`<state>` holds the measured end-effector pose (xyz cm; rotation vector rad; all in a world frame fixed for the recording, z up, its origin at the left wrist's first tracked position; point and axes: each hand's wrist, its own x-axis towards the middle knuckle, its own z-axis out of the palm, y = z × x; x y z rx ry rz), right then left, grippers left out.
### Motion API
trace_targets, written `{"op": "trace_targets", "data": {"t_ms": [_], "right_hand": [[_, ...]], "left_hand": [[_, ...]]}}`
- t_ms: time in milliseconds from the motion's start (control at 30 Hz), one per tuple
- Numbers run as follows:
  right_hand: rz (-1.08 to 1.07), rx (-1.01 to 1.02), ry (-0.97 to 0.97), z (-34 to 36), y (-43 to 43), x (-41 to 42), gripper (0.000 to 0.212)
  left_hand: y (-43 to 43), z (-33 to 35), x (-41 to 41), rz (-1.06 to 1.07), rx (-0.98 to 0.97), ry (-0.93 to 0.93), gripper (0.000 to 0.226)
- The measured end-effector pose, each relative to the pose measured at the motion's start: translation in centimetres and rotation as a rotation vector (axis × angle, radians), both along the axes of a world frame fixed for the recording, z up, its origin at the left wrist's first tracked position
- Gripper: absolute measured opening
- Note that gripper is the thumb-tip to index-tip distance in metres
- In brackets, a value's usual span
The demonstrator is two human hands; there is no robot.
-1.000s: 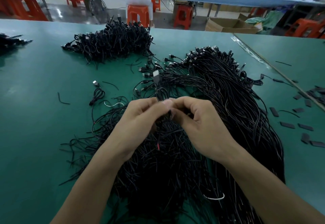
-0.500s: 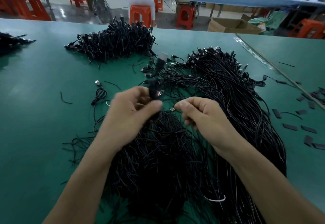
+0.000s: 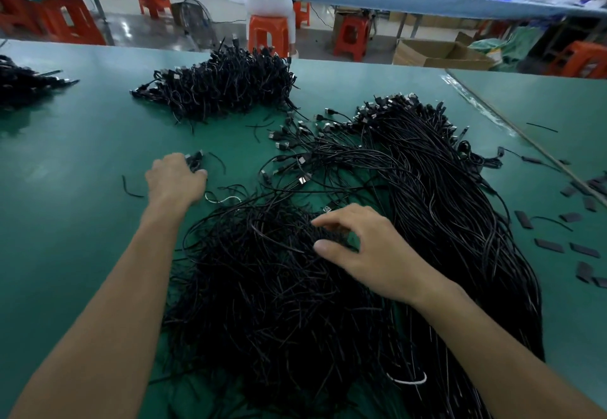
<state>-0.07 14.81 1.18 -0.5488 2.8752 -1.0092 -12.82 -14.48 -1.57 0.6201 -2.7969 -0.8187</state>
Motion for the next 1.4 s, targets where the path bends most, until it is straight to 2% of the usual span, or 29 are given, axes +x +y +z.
{"op": "trace_targets", "data": {"t_ms": [67, 100, 167, 233, 300, 400, 467, 533, 600, 667, 733, 800, 867, 900, 967, 1033, 1067, 1133, 1167, 1233, 1300, 1400], "right_hand": [[0.078, 0.131, 0.067, 0.5, -1.4, 0.2, 0.047], [0.109, 0.217, 0.114, 0.6, -2.1, 0.3, 0.045], [0.123, 0.278, 0.196, 0.7, -3.3, 0.2, 0.031], [0.072, 0.109, 0.193, 1.0, -3.6, 0.1, 0.019], [-0.008, -0.196, 0.126, 1.8, -3.2, -0.2, 0.015], [-0.112, -0.442, 0.155, 3.6, -2.2, -0.5, 0.017], [-0.136, -0.533, 0.225, 5.0, -1.7, -0.4, 0.019], [-0.128, -0.619, 0.288, 6.4, -1.4, -0.3, 0.02], [-0.109, -0.703, 0.356, 7.8, -0.9, 0.0, 0.02], [-0.113, -0.796, 0.441, 8.9, 0.1, 0.2, 0.02], [-0.16, -0.813, 0.49, 9.6, 1.5, 0.2, 0.022], [-0.288, -0.673, 0.466, 9.6, 3.1, -0.1, 0.025], [-0.415, -0.385, 0.367, 8.7, 4.8, -0.8, 0.027], [-0.449, -0.219, 0.291, 8.2, 5.6, -1.1, 0.027], [-0.473, 0.073, 0.114, 7.2, 6.3, -1.5, 0.023], [-0.423, 0.196, -0.007, 6.8, 5.6, -1.3, 0.021], [-0.351, 0.175, -0.043, 6.6, 5.0, -1.1, 0.03], [-0.207, -0.007, -0.031, 6.5, 3.4, -0.5, 0.045], [-0.166, -0.105, 0.007, 6.4, 2.8, -0.3, 0.045], [-0.121, -0.222, 0.098, 6.6, 1.9, 0.1, 0.031], [-0.086, -0.254, 0.176, 6.8, 1.4, 0.3, 0.018], [-0.083, -0.346, 0.24, 6.9, 0.6, 0.1, 0.017]], "left_hand": [[1.3, 0.7, 0.8, -0.107, -0.007, 0.112, 0.038], [1.9, 0.9, 1.3, -0.201, 0.06, 0.164, 0.043], [3.3, 1.6, 2.7, -0.4, 0.265, 0.138, 0.06], [4.5, 2.5, 4.5, -0.592, 0.412, 0.065, 0.07], [5.5, 3.4, 5.9, -0.739, 0.486, 0.068, 0.07], [7.0, 4.2, 7.0, -0.865, 0.532, 0.081, 0.056], [8.0, 4.4, 7.1, -0.917, 0.501, 0.099, 0.035], [8.9, 4.3, 6.7, -0.894, 0.396, 0.128, 0.007], [9.6, 4.0, 6.0, -0.79, 0.324, 0.176, 0.024], [9.9, 4.1, 5.4, -0.607, 0.434, 0.264, 0.039], [9.5, 4.8, 5.0, -0.453, 0.593, 0.456, 0.038], [8.6, 5.9, 4.9, -0.351, 0.603, 0.64, 0.038], [7.5, 6.8, 5.3, -0.347, 0.547, 0.694, 0.039], [7.1, 7.2, 5.8, -0.394, 0.564, 0.664, 0.037], [6.5, 7.9, 7.0, -0.576, 0.66, 0.479, 0.037], [6.4, 8.0, 8.1, -0.72, 0.696, 0.282, 0.05], [6.5, 7.8, 8.5, -0.745, 0.657, 0.232, 0.056], [6.9, 7.1, 8.8, -0.774, 0.521, 0.186, 0.056], [7.1, 6.6, 9.0, -0.792, 0.471, 0.154, 0.055], [7.4, 5.8, 9.5, -0.807, 0.454, 0.072, 0.051], [7.3, 4.9, 10.4, -0.843, 0.529, 0.002, 0.053], [7.2, 4.7, 12.2, -1.019, 0.811, -0.133, 0.066]]}}
